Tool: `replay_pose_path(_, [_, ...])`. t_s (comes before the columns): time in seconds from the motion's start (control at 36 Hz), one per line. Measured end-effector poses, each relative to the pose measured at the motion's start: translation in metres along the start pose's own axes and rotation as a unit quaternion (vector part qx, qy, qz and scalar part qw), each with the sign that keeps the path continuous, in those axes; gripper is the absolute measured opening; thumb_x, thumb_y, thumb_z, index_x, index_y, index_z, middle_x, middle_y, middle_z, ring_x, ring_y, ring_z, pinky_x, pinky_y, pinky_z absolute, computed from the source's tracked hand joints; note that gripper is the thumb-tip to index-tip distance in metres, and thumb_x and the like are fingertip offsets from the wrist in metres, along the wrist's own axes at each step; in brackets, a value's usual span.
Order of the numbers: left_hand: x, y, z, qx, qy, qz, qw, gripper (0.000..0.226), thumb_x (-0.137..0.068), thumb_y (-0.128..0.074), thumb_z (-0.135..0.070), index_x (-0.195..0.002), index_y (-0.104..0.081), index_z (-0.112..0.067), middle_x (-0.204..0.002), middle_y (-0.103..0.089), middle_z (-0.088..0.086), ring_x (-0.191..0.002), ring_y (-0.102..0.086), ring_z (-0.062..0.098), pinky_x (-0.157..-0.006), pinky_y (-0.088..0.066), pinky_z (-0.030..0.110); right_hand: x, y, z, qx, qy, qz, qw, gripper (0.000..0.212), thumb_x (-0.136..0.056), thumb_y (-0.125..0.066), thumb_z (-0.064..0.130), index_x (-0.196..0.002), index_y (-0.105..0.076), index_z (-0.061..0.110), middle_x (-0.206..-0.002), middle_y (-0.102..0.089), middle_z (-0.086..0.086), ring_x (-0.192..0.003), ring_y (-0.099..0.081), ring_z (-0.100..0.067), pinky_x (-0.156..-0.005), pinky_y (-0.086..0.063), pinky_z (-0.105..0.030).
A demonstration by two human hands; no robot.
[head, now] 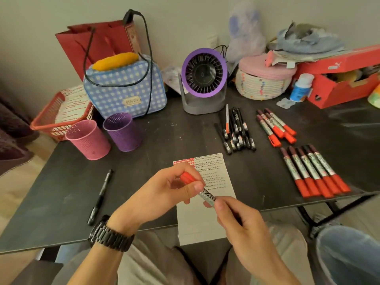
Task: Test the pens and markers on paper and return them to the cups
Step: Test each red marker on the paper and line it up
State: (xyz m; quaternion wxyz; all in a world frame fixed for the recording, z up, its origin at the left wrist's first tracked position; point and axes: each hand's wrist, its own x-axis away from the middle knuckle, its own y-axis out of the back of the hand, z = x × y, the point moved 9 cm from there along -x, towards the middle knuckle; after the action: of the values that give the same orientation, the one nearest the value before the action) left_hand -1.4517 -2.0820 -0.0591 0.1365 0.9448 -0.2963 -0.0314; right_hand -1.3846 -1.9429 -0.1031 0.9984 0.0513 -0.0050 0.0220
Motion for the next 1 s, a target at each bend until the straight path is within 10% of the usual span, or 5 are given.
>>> replay_pose_path(0.14, [-0.007, 0.004, 0.008, 0.030, 0.002, -0.046, 0.998, 0.069, -0.087, -0.067, -0.062, -0.147, -0.035, -0.054, -0.128, -0.063, -0.010, -0.113, -0.066, 0.020, -0.094, -0.055, 0.039, 0.000, 0.003, -0.009, -0.085, -0.032, 0.001, 0.996, 0.038, -0.092, -0.050, 0.063, -0.104, -0.074, 0.036, -0.061, -0.040, 0.007, -0.047, -0.034, -0.004, -0.046, -0.029, -0.012])
replay_pose_path(0.28, [-0.025, 0.001, 0.015, 0.298, 0.041, -0.137, 0.944, 0.049, -0.092, -0.052, -0.054, -0.140, -0.052, -0.043, -0.133, -0.066, 0.004, -0.121, -0.064, 0.024, -0.109, -0.039, 0.053, 0.005, -0.001, -0.019, -0.126, -0.055, 0.004, 0.990, 0.034, -0.089, -0.052, 0.056, -0.102, -0.075, 0.035, -0.062, -0.040, 0.007, -0.049, -0.034, -0.005, -0.046, -0.030, -0.013])
replay_pose_path(0.39, [-0.033, -0.012, 0.014, 0.457, 0.051, -0.190, 0.868, 0.049, -0.089, -0.061, -0.053, -0.117, -0.073, -0.015, -0.109, -0.072, 0.008, -0.089, -0.071, 0.028, -0.077, -0.058, 0.039, 0.011, -0.001, -0.024, -0.150, -0.070, -0.011, 0.986, 0.034, -0.089, -0.052, 0.054, -0.101, -0.076, 0.032, -0.061, -0.039, 0.009, -0.049, -0.032, -0.005, -0.046, -0.029, -0.014])
replay_pose_path(0.53, [-0.053, -0.038, 0.004, 0.565, 0.044, -0.152, 0.810, 0.031, -0.094, -0.052, -0.044, -0.078, -0.056, -0.017, -0.057, -0.041, -0.007, -0.038, -0.027, 0.007, -0.032, -0.026, 0.018, 0.016, 0.002, -0.024, -0.124, -0.068, -0.060, 0.988, 0.037, -0.086, -0.050, 0.061, -0.098, -0.075, 0.036, -0.061, -0.037, 0.007, -0.050, -0.032, -0.006, -0.048, -0.029, -0.015])
replay_pose_path(1.0, [-0.122, -0.144, -0.019, 0.594, 0.113, -0.060, 0.794, 0.041, -0.089, -0.047, -0.026, -0.053, -0.028, -0.025, -0.047, -0.011, -0.012, -0.035, -0.007, 0.005, -0.028, -0.010, 0.016, 0.045, 0.096, -0.001, 0.003, -0.027, -0.330, 0.943, 0.017, -0.091, -0.058, 0.044, -0.082, -0.061, 0.057, -0.056, -0.056, 0.022, -0.052, -0.051, 0.004, -0.046, -0.034, -0.007])
